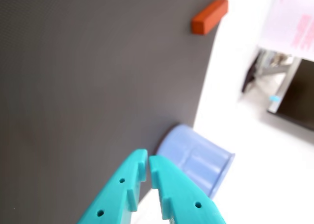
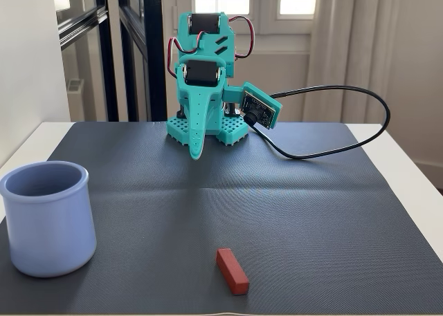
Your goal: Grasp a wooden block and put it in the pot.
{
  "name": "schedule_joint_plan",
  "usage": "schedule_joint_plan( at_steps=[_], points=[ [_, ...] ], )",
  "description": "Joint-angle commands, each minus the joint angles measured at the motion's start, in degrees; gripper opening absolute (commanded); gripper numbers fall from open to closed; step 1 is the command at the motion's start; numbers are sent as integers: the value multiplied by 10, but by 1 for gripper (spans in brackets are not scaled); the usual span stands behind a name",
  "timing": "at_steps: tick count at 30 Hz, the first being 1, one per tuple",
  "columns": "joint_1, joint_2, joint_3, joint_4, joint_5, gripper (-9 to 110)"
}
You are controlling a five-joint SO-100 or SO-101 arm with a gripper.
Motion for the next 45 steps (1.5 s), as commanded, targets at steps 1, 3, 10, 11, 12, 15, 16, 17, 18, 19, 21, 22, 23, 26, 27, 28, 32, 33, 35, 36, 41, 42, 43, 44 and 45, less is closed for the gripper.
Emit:
schedule_joint_plan(
  at_steps=[1, 3, 10, 11, 12, 15, 16, 17, 18, 19, 21, 22, 23, 26, 27, 28, 32, 33, 35, 36, 41, 42, 43, 44, 45],
  points=[
    [-4, 4, -4, -1, 1, 0],
    [-4, 4, -4, -1, 0, 0],
    [-19, 4, -7, -6, 4, 0],
    [-25, 2, -12, -6, 4, 0],
    [-29, -6, -19, -6, 4, 0],
    [-47, -62, -55, -13, 2, 0],
    [-55, -91, -69, -22, 0, 0],
    [-68, -120, -83, -31, 0, 0],
    [-81, -149, -98, -44, 0, 0],
    [-94, -180, -112, -59, 0, 0],
    [-120, -237, -138, -88, 4, 0],
    [-135, -265, -152, -101, 6, 0],
    [-154, -290, -167, -112, 12, 0],
    [-206, -365, -212, -141, 89, 0],
    [-220, -388, -224, -151, 120, 0],
    [-231, -412, -236, -163, 152, 0],
    [-276, -499, -275, -218, 316, 0],
    [-284, -519, -282, -230, 359, 0],
    [-294, -559, -295, -256, 443, 0],
    [-294, -579, -301, -270, 490, 0],
    [-292, -682, -348, -323, 708, 0],
    [-289, -702, -360, -326, 743, 0],
    [-284, -722, -375, -326, 774, 0],
    [-279, -744, -391, -324, 802, 0],
    [-274, -766, -404, -324, 830, 0]
  ],
)
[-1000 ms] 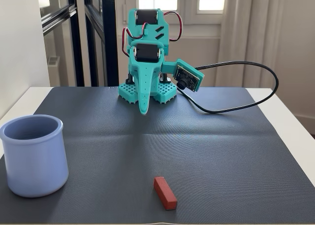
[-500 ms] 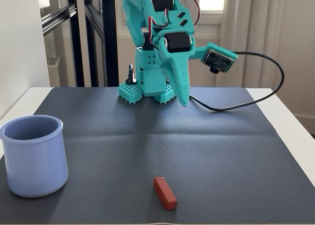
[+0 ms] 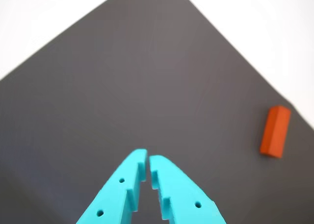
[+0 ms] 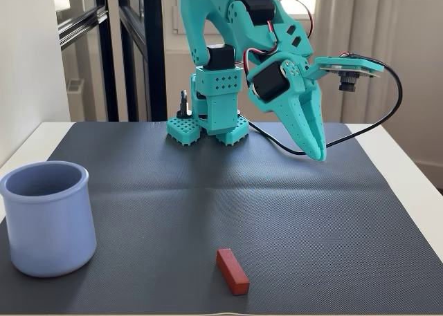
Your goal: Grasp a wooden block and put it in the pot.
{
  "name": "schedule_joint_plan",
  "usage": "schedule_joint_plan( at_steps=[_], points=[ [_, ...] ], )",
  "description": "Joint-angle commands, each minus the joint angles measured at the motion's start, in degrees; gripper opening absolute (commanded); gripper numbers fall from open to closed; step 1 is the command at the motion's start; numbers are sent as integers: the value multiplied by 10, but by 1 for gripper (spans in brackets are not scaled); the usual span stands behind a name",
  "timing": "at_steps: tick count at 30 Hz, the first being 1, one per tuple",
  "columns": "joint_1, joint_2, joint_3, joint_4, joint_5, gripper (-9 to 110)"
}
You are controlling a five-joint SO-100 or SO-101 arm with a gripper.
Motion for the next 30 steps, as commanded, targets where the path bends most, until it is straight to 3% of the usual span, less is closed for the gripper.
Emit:
schedule_joint_plan(
  at_steps=[1, 4, 9, 16, 30],
  points=[
    [19, -54, -69, -11, 89, 0],
    [54, -113, -117, -7, 136, 0],
    [116, -167, -175, -6, 130, 0],
    [187, -228, -232, -5, 17, 0],
    [199, -354, -314, -5, 18, 0]
  ],
)
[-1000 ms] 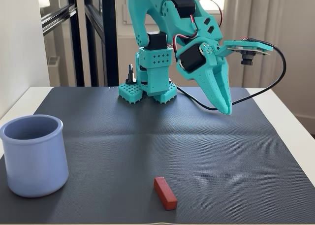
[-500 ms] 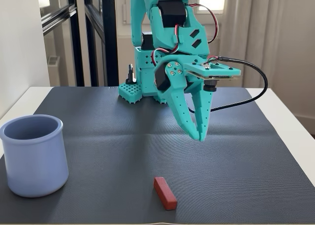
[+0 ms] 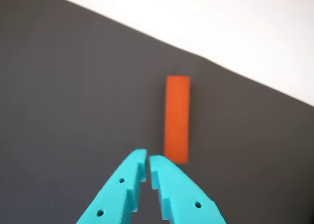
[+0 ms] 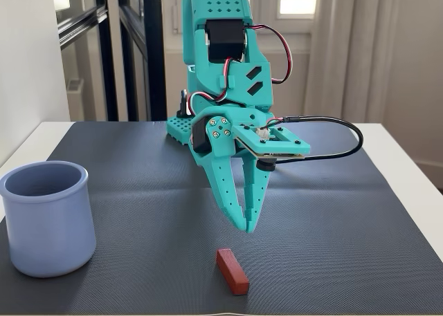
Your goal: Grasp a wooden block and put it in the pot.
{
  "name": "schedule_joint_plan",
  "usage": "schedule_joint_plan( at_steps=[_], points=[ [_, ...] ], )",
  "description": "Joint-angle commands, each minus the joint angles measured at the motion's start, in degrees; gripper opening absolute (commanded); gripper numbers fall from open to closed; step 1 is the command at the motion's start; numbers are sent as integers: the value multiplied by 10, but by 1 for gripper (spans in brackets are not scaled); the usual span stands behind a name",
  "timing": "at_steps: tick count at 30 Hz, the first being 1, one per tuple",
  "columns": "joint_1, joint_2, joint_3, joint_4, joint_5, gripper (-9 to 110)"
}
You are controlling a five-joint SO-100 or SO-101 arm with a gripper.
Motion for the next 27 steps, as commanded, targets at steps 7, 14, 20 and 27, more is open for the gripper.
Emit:
schedule_joint_plan(
  at_steps=[7, 14, 20, 27],
  points=[
    [23, -58, -83, -4, -8, 10],
    [39, -62, -83, -4, -7, 15],
    [24, -63, -80, 20, -5, 15],
    [-4, -65, -76, 33, -11, 15]
  ],
)
